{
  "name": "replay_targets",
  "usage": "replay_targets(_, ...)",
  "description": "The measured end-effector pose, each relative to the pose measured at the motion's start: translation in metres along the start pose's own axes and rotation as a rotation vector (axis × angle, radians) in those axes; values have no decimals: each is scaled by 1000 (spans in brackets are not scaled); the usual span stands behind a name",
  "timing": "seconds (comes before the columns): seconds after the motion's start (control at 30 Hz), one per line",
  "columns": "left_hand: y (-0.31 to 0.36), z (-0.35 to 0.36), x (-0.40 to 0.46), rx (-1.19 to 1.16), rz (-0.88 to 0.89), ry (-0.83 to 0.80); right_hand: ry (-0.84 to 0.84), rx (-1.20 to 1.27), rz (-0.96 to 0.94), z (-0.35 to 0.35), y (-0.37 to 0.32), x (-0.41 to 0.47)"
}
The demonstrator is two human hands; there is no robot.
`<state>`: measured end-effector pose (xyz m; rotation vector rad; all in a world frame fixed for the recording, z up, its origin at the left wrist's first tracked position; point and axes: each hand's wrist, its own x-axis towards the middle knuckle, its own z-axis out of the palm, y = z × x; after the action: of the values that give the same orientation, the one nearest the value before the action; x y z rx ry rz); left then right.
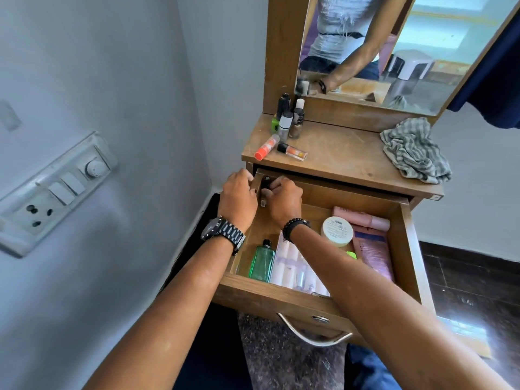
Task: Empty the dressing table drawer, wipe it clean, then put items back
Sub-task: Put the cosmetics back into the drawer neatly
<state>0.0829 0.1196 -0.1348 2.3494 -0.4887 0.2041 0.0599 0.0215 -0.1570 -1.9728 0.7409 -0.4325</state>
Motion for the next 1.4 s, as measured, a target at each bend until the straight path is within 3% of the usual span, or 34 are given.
replay_targets(0.17, 1, -1, -2, 8, 39, -1, -91, -12, -18, -5, 9, 5)
replay_targets(0.3, 2, -4, -4, -13, 56, 11, -91, -102, -148, -28, 5, 1)
replay_targets(0.43, 2, -2, -4, -29, 88, 13, -37, -79, -367, -65, -26, -1)
replay_targets(0.57, 3, 0, -1, -100, 81, 46, 125, -142, -516, -83, -49, 16)
replay_targets(0.77, 7, -1, 2, -164, 92, 101, 23, -335, -437, -72, -38, 34)
replay_targets(0.97, 21, -8, 23, -119, 64, 94, 77, -297, -467, -84, -33, 21)
replay_targets(1.17, 40, -12, 46, -65, -7, 62, 142, -113, -459, -113, -26, -9)
replay_targets(1.4, 27, -31, 46, -157, 30, 129, 67, 197, -323, -118, -28, -26)
